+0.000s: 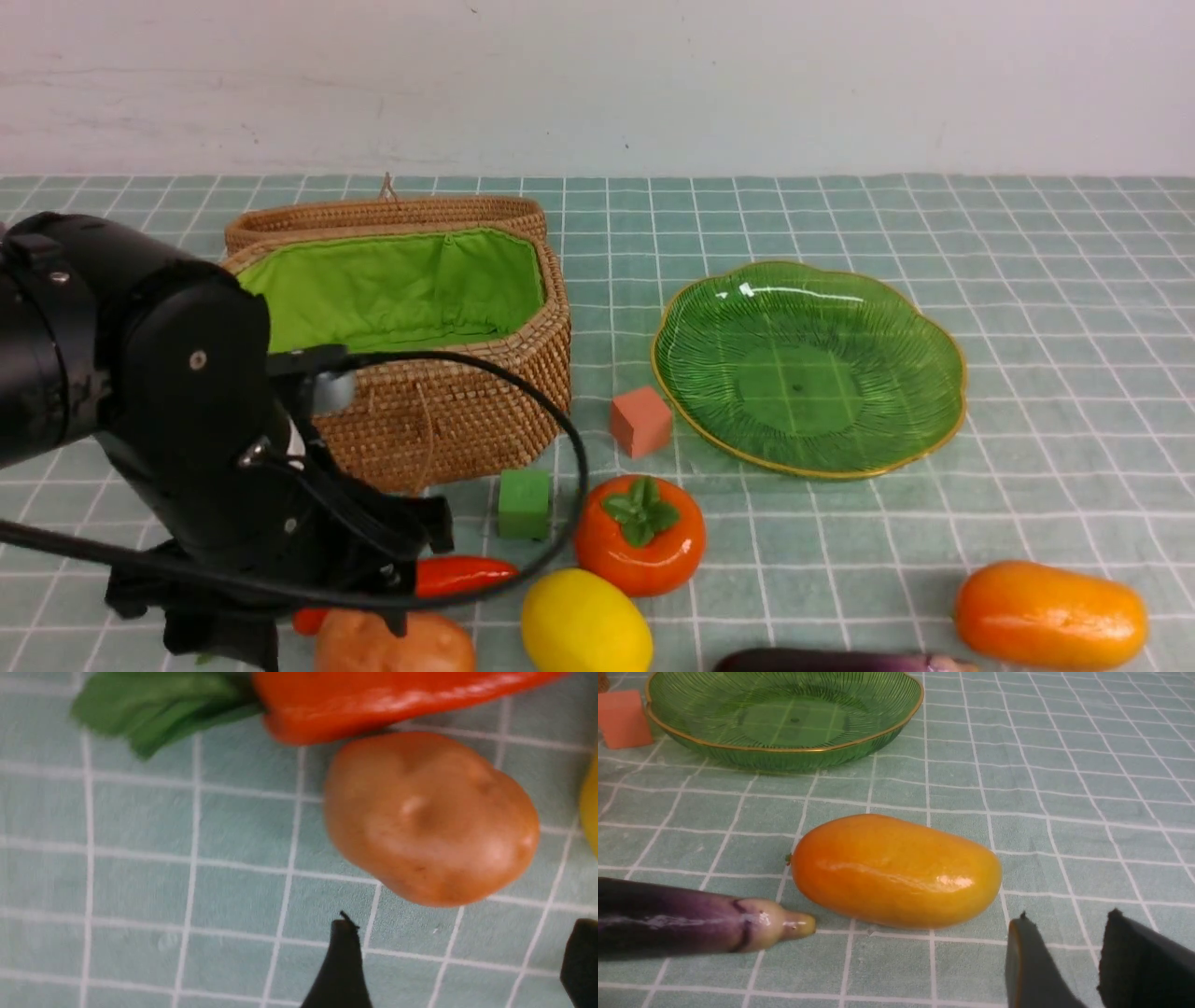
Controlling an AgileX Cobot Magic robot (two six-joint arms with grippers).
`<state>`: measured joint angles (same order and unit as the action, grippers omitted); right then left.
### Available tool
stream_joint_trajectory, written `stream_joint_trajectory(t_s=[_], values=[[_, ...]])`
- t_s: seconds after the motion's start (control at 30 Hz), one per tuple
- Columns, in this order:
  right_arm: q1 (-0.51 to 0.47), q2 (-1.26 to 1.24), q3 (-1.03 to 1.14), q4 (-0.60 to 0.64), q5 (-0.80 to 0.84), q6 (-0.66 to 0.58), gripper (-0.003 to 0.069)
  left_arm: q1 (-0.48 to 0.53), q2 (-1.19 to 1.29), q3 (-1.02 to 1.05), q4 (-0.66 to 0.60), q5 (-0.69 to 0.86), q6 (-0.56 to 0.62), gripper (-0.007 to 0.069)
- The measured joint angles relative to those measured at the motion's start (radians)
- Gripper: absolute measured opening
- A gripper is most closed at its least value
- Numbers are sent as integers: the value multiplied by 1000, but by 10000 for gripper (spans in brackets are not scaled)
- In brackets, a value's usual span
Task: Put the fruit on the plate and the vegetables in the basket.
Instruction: Grab a potato with your left arm and place it in the basket on the left
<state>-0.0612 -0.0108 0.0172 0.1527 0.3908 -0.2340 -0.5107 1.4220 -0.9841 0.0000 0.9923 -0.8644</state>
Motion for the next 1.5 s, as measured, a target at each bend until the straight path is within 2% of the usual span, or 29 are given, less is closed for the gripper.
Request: stream_joint_trajectory(t_s=[0.07,0.27,0.37,0.63,0.83,1.17,1.5], values=[[0,0,0,0,0,0,241,1,0,0,0,-14,-137,572],[0,0,0,0,0,0,241,1,4,-1,17,-53,-286,573],[0,0,0,0,0,0,241,1,10,-1,25,-68,-406,583],[0,0,0,0,0,0,241,1,13,-1,136,-77,-532,596],[0,0,0,0,0,0,241,1,74,-2,130,-84,-533,596],[0,0,0,0,0,0,241,1,235,-3,-34,-170,-373,596],[0,0,0,0,0,0,241,2,264,-24,-48,-148,-281,575]])
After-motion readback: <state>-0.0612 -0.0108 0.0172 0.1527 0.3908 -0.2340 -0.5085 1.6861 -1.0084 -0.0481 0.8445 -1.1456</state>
